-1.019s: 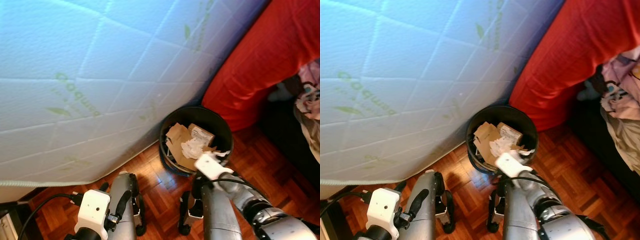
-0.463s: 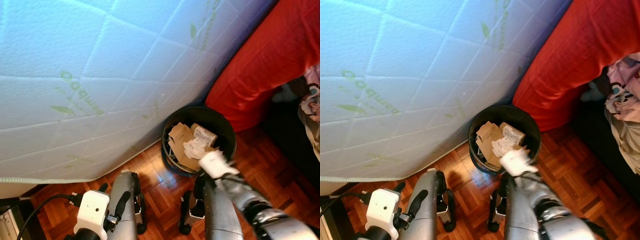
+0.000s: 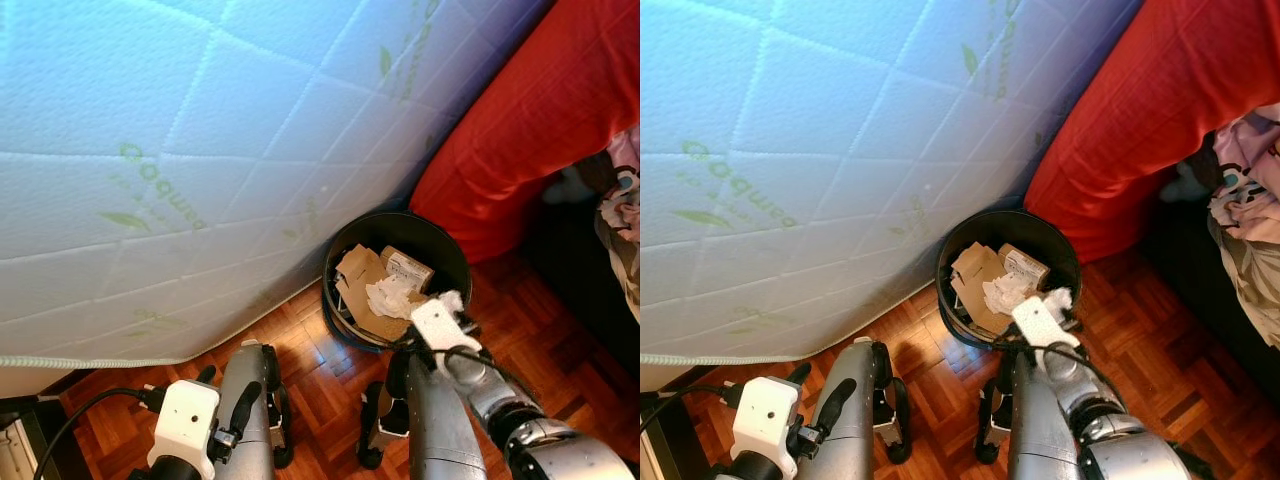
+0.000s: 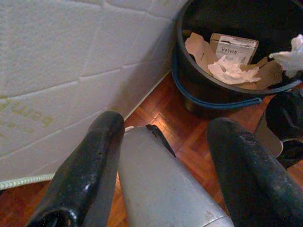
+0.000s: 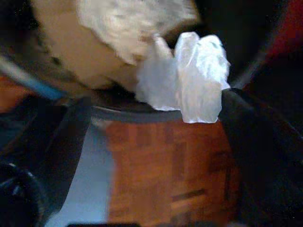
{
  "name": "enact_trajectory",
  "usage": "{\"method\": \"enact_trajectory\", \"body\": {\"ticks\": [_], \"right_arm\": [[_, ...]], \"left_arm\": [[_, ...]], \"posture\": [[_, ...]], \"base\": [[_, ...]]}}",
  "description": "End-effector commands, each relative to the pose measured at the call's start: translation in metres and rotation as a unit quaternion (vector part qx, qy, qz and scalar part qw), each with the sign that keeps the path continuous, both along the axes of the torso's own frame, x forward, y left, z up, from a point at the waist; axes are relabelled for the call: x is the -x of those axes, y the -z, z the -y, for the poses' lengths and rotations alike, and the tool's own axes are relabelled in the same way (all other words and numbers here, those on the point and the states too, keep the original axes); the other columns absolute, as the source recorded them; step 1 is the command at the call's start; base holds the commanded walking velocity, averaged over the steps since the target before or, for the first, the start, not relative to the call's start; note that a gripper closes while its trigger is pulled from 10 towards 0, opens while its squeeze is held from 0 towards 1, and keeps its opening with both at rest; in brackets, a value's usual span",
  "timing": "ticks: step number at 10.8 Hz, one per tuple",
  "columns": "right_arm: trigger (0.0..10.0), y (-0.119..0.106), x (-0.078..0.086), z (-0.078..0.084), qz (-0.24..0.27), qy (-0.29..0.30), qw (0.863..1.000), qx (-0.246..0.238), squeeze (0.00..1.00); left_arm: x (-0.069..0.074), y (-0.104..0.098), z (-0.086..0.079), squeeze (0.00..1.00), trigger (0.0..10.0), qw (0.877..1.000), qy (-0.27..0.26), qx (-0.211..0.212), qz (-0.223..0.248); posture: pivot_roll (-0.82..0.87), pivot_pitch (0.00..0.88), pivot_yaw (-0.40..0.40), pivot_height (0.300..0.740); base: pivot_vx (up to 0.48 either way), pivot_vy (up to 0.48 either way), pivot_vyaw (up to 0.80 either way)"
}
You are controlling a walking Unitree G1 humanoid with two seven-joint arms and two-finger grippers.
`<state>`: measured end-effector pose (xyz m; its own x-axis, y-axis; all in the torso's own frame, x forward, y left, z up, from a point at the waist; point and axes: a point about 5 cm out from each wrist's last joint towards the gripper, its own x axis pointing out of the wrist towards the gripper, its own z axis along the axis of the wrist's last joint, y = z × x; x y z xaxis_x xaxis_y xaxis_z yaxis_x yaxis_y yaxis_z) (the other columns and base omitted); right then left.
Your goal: Clean up the room
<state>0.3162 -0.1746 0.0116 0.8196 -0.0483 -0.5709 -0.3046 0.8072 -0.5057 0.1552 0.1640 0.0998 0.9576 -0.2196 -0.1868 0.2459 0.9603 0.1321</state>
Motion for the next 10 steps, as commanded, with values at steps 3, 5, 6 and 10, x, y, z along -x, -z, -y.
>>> {"method": "enact_trajectory", "body": {"ticks": [3,5,6,10], "right_arm": [[10.0,0.002,0.003,-0.007,0.030,-0.030,0.997,0.062,0.00],[10.0,0.007,0.007,-0.022,0.040,-0.158,0.971,0.177,0.00],[10.0,0.005,0.006,-0.027,0.070,-0.230,0.932,0.272,0.00],[10.0,0.006,0.006,-0.025,0.048,-0.137,0.977,0.158,0.00]], "left_arm": [[0.007,0.008,0.000,0.00,10.0,1.000,-0.001,-0.010,-0.025],[0.007,0.008,0.001,0.00,10.0,1.000,0.000,-0.009,-0.026],[0.008,0.008,0.001,0.00,10.0,1.000,-0.001,-0.009,-0.026],[0.008,0.010,0.001,0.00,10.0,1.000,-0.002,-0.007,-0.029]], "posture": [[0.31,0.512,0.000,0.610],[0.31,0.517,-0.003,0.610],[0.31,0.520,-0.004,0.610],[0.30,0.523,-0.012,0.610]], "base": [[0.000,0.000,0.00],[0.000,0.000,0.00],[0.000,0.000,0.00],[0.000,0.000,0.00]]}}
